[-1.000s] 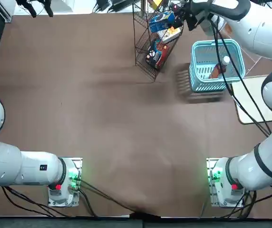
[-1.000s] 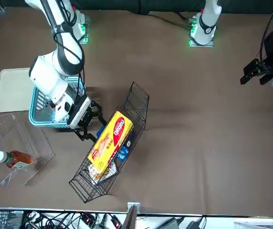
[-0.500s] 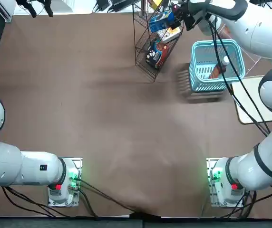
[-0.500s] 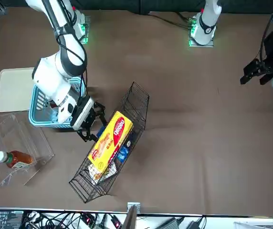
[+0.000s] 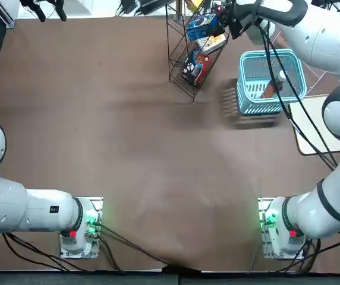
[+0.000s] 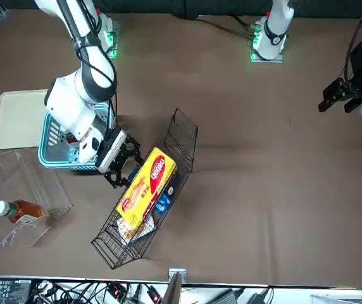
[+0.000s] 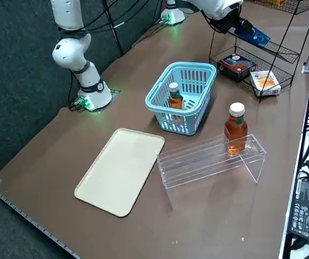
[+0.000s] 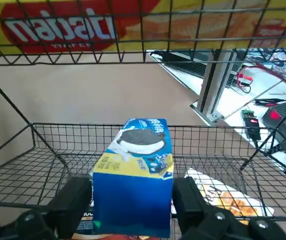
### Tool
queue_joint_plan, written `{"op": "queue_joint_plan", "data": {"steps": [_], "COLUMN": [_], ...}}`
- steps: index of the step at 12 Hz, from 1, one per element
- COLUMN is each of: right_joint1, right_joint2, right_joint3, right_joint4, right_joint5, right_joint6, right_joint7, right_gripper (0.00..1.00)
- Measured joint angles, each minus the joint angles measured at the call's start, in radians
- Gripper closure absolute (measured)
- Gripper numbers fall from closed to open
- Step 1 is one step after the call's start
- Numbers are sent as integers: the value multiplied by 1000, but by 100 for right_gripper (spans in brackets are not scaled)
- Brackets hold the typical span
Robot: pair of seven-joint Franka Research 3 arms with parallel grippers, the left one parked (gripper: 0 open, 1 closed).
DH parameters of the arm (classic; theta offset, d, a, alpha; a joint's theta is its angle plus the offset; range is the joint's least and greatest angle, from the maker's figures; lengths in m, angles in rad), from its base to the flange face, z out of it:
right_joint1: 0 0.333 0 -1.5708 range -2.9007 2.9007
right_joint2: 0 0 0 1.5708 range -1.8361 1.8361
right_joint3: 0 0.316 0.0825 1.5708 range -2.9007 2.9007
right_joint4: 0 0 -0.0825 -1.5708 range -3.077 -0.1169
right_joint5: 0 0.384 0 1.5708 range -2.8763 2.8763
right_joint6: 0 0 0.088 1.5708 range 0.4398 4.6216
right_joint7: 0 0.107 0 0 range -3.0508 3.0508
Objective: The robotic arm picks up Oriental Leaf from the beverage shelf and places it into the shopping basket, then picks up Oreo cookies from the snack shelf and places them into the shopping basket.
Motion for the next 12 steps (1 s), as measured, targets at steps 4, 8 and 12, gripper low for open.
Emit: {"op": "queue_joint_plan", "data": {"steps": [4,8,12], "right_joint1": [2,3,3], "right_joint2": [2,1,2], "right_joint3": [0,-1,-4], "right_joint4": [1,3,6], "right_joint5": [2,2,2], "right_joint6": [0,2,4], "right_joint7": [-1,-1,-1], "right_gripper": [0,27,36]}}
